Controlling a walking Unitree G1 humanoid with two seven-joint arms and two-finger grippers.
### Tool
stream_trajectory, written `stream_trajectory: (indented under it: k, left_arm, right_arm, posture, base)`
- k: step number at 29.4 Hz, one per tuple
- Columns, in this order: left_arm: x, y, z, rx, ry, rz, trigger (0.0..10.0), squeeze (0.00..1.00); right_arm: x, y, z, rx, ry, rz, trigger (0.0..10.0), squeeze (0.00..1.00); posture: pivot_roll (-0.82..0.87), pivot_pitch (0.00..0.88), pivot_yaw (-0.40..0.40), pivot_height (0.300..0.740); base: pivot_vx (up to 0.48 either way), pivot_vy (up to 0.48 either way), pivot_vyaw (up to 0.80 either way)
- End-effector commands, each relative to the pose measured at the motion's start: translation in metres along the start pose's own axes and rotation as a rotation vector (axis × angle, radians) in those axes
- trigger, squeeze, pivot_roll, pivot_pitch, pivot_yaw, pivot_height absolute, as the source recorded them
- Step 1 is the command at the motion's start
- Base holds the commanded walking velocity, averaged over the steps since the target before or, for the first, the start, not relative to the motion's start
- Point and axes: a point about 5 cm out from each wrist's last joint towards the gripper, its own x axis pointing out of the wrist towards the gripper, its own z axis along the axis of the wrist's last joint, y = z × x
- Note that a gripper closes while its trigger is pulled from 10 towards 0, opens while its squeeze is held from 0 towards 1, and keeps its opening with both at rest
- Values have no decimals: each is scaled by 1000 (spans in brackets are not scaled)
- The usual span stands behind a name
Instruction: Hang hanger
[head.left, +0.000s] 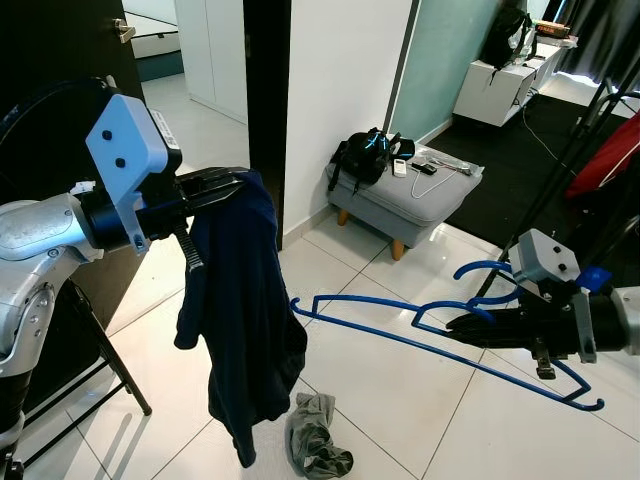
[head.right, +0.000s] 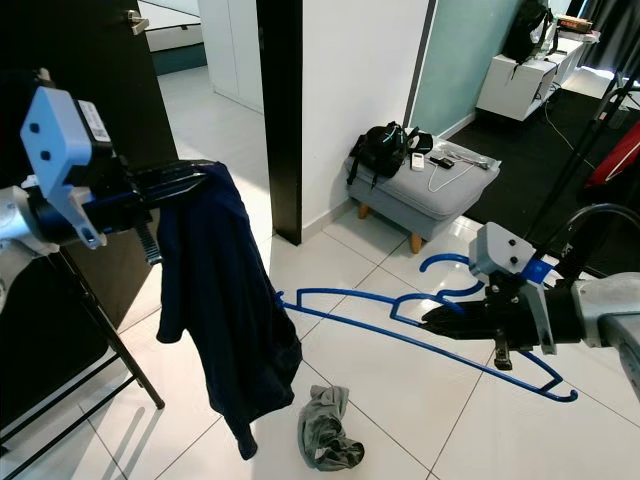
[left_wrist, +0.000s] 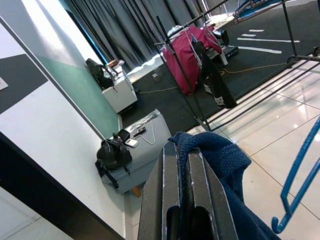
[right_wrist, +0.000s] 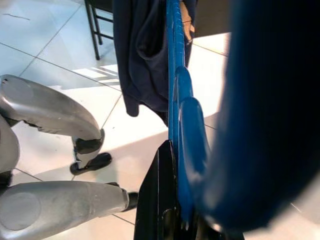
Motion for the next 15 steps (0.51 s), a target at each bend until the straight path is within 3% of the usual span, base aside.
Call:
stream_trajectory:
  k: [1, 15]
  left_arm:
    - [4, 0, 9, 28, -26, -23, 10000, 0]
    - [6, 0, 12, 30, -40, -26, 10000, 0]
  right_arm:
    - [0, -2, 1, -14, -1, -14, 10000, 0]
    - [26, 6, 3, -15, -65, 52, 10000, 0]
  posture:
    - [18, 0, -42, 740]
    - [21, 0, -46, 740]
  base:
    - [0, 0, 0]
    - [0, 0, 0]
